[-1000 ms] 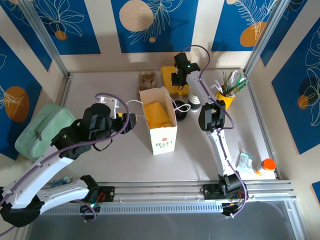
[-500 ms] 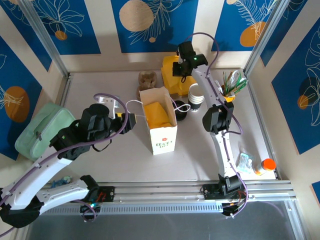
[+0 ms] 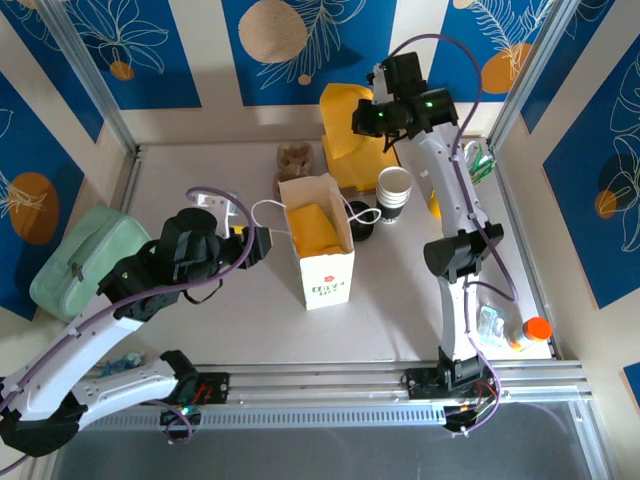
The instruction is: Pack the takeout coffee
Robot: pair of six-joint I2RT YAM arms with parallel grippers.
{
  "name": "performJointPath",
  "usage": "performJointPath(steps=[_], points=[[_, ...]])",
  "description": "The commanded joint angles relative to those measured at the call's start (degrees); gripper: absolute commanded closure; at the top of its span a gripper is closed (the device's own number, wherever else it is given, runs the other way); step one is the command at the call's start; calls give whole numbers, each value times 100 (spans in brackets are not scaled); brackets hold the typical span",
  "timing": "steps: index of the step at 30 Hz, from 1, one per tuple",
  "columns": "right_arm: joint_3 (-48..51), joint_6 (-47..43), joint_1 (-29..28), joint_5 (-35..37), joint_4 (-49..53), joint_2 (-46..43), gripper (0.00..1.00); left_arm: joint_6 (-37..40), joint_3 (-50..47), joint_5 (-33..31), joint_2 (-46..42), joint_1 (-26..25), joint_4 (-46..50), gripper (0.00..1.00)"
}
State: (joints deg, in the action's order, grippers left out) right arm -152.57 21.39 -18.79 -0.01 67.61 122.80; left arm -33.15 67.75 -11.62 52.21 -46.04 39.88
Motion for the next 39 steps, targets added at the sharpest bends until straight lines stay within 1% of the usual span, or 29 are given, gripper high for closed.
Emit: performJointPath(steps=[1, 4, 7, 10, 11, 15, 18, 22, 25, 28, 33, 39], points=[[208, 216, -12, -916, 507, -598, 98, -45, -67, 120, -71, -37, -33, 37], [378, 326, -31, -1486, 664, -934, 98, -29, -59, 159, -22, -41, -82, 37], [528, 445, -81, -1871, 822, -1266, 98, -9, -34, 178, 11, -38, -94, 36], [925, 673, -144, -2380, 734, -1649, 98, -9, -60, 183, 26, -38, -144, 37], [1064, 742, -197, -2427, 702, -1780, 98, -17, -85, 186, 26, -42, -163, 36], [1228, 738, -569, -2001, 825, -2115, 98, -32, -133, 186, 11, -41, -217, 36], [1392, 796, -895, -1915, 818, -2312, 98, -16, -122, 186, 2, -37, -209, 37], [1825, 864, -1354, -1684, 647, -2590, 98, -16, -143, 169, -39, -42, -208, 36], [2322, 973, -1558, -1687, 314, -2836, 98, -19, -157, 178, -54, -37, -217, 36], [2852, 1093, -1704, -1684, -28, -3054, 98, -23, -148, 177, -62, -37, -201, 36], [3514, 1154, -1802, -1686, -325, -3226, 98, 9, -188, 125, -90, -41, -212, 36], [4007, 972, -1800, -1634, -410, -3085, 98, 39, -147, 168, -12, -37, -257, 36]])
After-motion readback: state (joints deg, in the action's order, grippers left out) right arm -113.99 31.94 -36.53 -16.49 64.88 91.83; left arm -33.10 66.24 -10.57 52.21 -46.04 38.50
